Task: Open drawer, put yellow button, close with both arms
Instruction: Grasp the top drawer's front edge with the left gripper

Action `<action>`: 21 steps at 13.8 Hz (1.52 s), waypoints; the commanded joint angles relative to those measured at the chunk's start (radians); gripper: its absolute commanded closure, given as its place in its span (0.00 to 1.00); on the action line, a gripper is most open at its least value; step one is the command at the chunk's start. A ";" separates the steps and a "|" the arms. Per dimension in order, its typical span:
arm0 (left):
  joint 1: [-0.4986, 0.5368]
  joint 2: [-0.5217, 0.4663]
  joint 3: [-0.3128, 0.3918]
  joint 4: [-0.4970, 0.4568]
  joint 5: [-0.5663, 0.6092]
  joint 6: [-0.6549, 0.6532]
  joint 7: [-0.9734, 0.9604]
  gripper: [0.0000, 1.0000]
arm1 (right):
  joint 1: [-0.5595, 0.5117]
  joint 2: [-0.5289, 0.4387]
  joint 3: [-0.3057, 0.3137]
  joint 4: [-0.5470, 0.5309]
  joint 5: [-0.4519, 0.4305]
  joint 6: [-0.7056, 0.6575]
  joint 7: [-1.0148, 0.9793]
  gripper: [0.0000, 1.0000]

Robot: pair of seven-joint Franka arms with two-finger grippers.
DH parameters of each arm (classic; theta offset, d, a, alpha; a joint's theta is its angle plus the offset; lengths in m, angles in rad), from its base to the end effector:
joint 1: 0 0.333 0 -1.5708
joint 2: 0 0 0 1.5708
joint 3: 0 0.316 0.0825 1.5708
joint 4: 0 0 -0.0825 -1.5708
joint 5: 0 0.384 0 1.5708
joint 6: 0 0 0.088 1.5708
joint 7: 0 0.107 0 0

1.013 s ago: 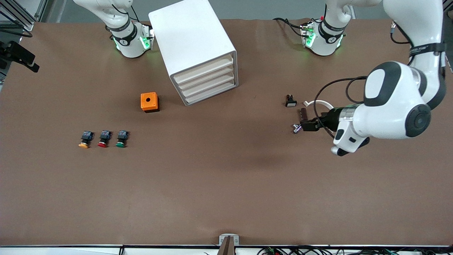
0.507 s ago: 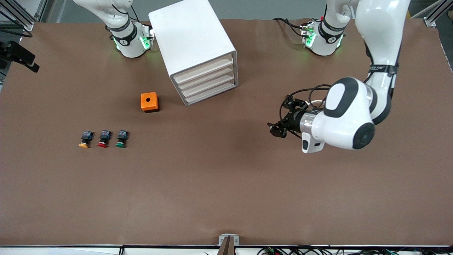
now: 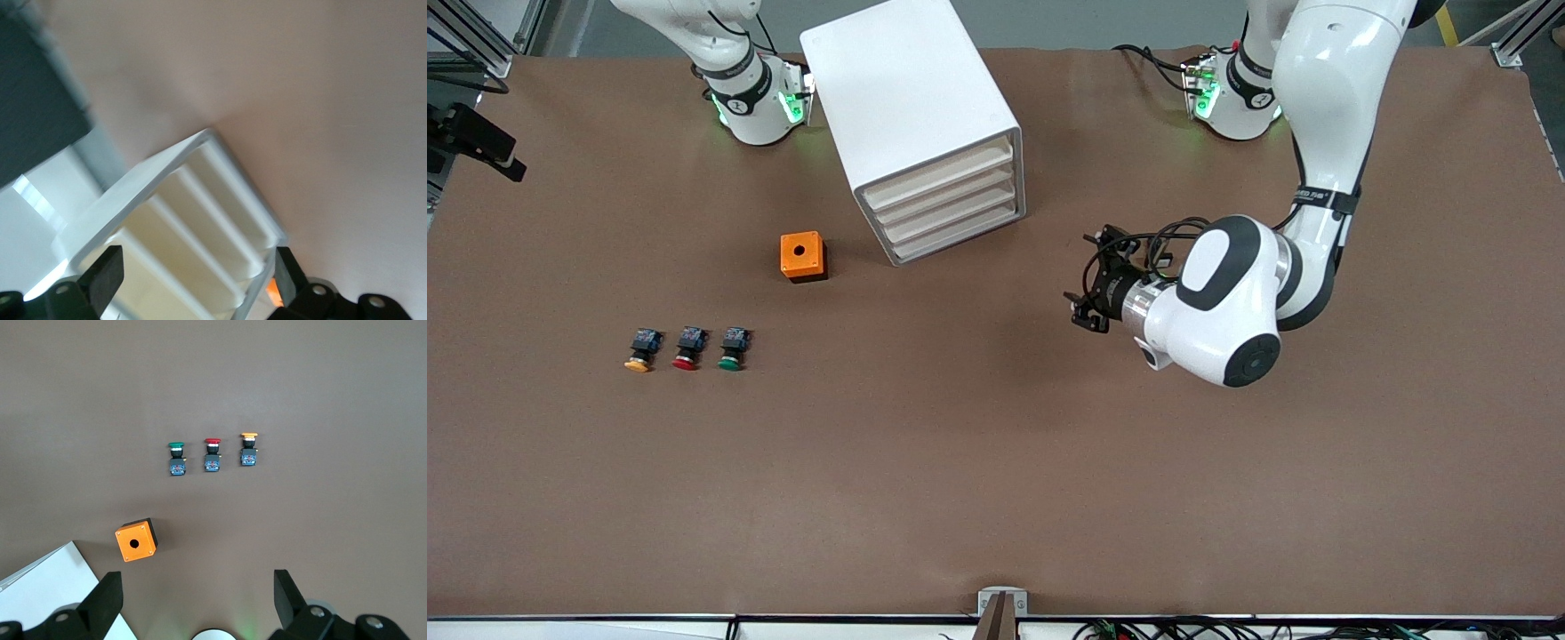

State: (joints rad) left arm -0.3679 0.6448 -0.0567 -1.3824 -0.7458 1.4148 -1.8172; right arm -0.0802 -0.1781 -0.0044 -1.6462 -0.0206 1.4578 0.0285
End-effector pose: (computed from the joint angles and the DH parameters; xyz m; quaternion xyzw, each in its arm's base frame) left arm 0.5732 -0.3398 0.3344 -0.6413 -0.6073 0.4608 0.0874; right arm 0.4837 -0.0436 0.6722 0.9983 -0.0576 -0.0054 0.0097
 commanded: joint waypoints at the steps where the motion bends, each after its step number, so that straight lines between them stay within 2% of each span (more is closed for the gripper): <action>1: 0.017 0.088 0.003 0.037 -0.144 -0.123 -0.183 0.00 | 0.003 -0.012 0.000 -0.007 0.004 -0.002 -0.009 0.00; 6: 0.001 0.165 0.002 0.036 -0.325 -0.188 -0.456 0.00 | 0.003 -0.009 0.001 -0.003 0.005 -0.001 -0.007 0.00; 12: -0.106 0.187 0.003 0.031 -0.382 -0.186 -0.533 0.00 | 0.003 -0.007 0.001 0.005 0.033 0.012 -0.009 0.00; 15: -0.135 0.187 0.003 0.029 -0.394 -0.185 -0.531 0.43 | 0.003 -0.001 0.001 0.017 0.033 0.004 -0.009 0.00; 16: -0.146 0.187 0.006 0.026 -0.392 -0.183 -0.531 0.51 | 0.003 0.002 0.001 0.019 0.033 0.004 -0.009 0.00; 17: -0.155 0.194 0.008 0.025 -0.391 -0.183 -0.531 0.54 | 0.005 0.005 0.001 0.023 0.031 0.003 -0.009 0.00; 21: -0.194 0.202 0.009 0.022 -0.386 -0.181 -0.531 0.54 | 0.005 0.049 0.001 0.031 0.024 0.013 -0.002 0.00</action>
State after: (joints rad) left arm -0.5382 0.8342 -0.0592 -1.3764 -1.1185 1.2469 -2.3281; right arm -0.0794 -0.1683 -0.0010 -1.6409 -0.0004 1.4699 0.0282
